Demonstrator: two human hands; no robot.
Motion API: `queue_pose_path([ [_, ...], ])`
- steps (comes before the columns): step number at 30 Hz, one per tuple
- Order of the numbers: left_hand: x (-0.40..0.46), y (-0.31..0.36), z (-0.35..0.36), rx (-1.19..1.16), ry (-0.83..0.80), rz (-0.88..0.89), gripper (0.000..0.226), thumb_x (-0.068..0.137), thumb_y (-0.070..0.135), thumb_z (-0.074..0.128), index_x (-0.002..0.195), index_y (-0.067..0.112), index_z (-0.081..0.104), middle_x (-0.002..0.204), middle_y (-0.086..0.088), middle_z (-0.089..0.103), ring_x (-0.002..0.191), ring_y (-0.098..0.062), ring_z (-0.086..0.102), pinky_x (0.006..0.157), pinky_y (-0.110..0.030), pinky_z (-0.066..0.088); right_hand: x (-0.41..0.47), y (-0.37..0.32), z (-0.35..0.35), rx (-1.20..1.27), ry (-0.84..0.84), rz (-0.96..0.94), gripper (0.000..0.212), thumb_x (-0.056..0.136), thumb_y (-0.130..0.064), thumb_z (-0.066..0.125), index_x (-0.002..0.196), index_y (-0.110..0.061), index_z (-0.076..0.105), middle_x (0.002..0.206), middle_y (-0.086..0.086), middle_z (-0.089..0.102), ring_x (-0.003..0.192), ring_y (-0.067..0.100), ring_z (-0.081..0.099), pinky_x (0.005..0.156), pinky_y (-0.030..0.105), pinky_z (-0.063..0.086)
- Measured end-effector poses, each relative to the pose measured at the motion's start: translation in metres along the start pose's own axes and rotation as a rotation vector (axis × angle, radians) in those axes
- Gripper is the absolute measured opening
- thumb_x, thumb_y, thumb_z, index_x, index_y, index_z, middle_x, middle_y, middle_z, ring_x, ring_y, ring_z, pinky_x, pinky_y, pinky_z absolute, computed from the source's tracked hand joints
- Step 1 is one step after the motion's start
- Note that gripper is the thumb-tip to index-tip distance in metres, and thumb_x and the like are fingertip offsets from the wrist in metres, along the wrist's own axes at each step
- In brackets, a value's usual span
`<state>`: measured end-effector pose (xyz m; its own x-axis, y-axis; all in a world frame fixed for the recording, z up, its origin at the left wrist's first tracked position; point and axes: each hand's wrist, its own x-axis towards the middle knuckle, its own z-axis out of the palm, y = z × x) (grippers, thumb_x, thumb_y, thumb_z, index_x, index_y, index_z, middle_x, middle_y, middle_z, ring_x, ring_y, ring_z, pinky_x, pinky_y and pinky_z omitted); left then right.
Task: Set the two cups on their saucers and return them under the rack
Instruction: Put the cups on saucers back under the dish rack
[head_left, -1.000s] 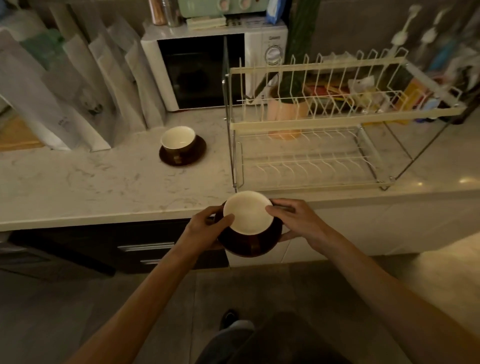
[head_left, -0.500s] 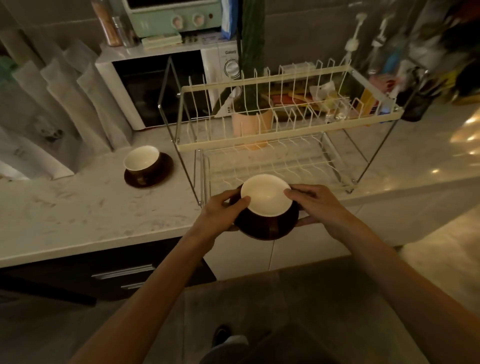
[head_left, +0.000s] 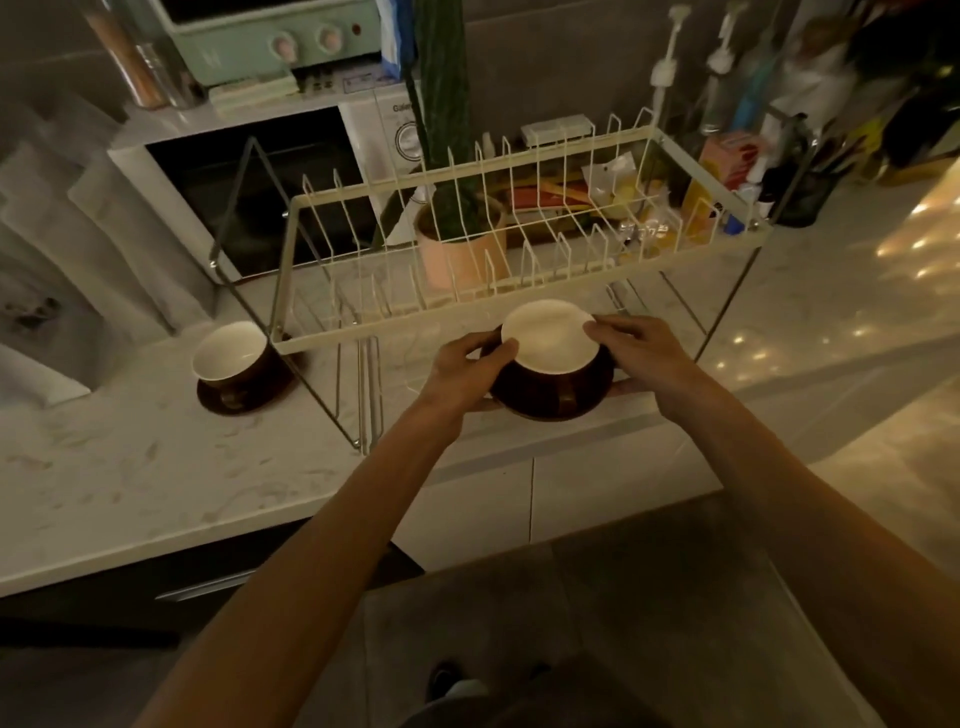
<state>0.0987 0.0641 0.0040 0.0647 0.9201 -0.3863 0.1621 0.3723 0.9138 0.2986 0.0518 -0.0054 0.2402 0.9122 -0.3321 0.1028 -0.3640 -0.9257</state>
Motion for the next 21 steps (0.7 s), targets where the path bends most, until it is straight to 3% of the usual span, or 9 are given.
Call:
queue_pose_path([
  [5, 0.028, 0.009, 0.015, -0.033, 0.011, -0.036, 0.039, 0.086, 0.030, 0.070, 0.123, 0.020, 0.062, 0.116, -0.009, 0.066, 0.105, -0.024, 0.066, 0.076, -0.038, 0.061, 0.028, -0.006, -0.008, -0.012, 0.014, 0.000, 0.026, 0.094, -0.032, 0.062, 0.118, -0.023, 0.068, 0.117, 0.002, 0.065, 0.105, 0.022, 0.063, 0.069, 0.036, 0.059],
  [8, 0.043, 0.012, 0.023, -0.024, 0.013, -0.051, 0.040, 0.083, 0.033, 0.072, 0.119, 0.018, 0.064, 0.118, -0.006, 0.067, 0.105, -0.022, 0.066, 0.067, -0.031, 0.061, 0.046, -0.006, -0.011, -0.012, 0.054, 0.010, 0.028, 0.093, -0.031, 0.062, 0.118, -0.019, 0.067, 0.118, 0.004, 0.066, 0.104, 0.023, 0.064, 0.073, 0.040, 0.060],
  [12, 0.058, 0.016, 0.031, 0.000, -0.032, -0.021, 0.018, 0.085, 0.036, 0.068, 0.101, 0.027, 0.065, 0.108, -0.001, 0.070, 0.098, -0.017, 0.068, 0.060, -0.027, 0.059, 0.063, -0.005, -0.013, -0.035, 0.082, -0.005, 0.033, 0.092, -0.031, 0.062, 0.120, -0.014, 0.066, 0.119, 0.006, 0.066, 0.106, 0.025, 0.065, 0.076, 0.047, 0.061],
  [14, 0.066, 0.014, 0.034, 0.009, -0.041, -0.004, 0.024, 0.085, 0.036, 0.068, 0.105, 0.024, 0.068, 0.107, -0.001, 0.072, 0.095, -0.016, 0.069, 0.056, -0.026, 0.058, 0.068, -0.003, -0.013, -0.043, 0.084, -0.014, 0.033, 0.092, -0.033, 0.062, 0.119, -0.015, 0.067, 0.118, 0.005, 0.067, 0.106, 0.025, 0.065, 0.078, 0.050, 0.061],
  [21, 0.086, 0.004, 0.039, -0.017, -0.038, 0.013, 0.033, 0.085, 0.033, 0.070, 0.115, 0.022, 0.067, 0.108, -0.002, 0.072, 0.094, -0.017, 0.070, 0.064, -0.034, 0.062, 0.084, 0.000, -0.014, -0.067, 0.142, 0.002, 0.028, 0.091, -0.031, 0.061, 0.115, -0.019, 0.068, 0.117, 0.005, 0.067, 0.110, 0.027, 0.063, 0.083, 0.052, 0.059],
])
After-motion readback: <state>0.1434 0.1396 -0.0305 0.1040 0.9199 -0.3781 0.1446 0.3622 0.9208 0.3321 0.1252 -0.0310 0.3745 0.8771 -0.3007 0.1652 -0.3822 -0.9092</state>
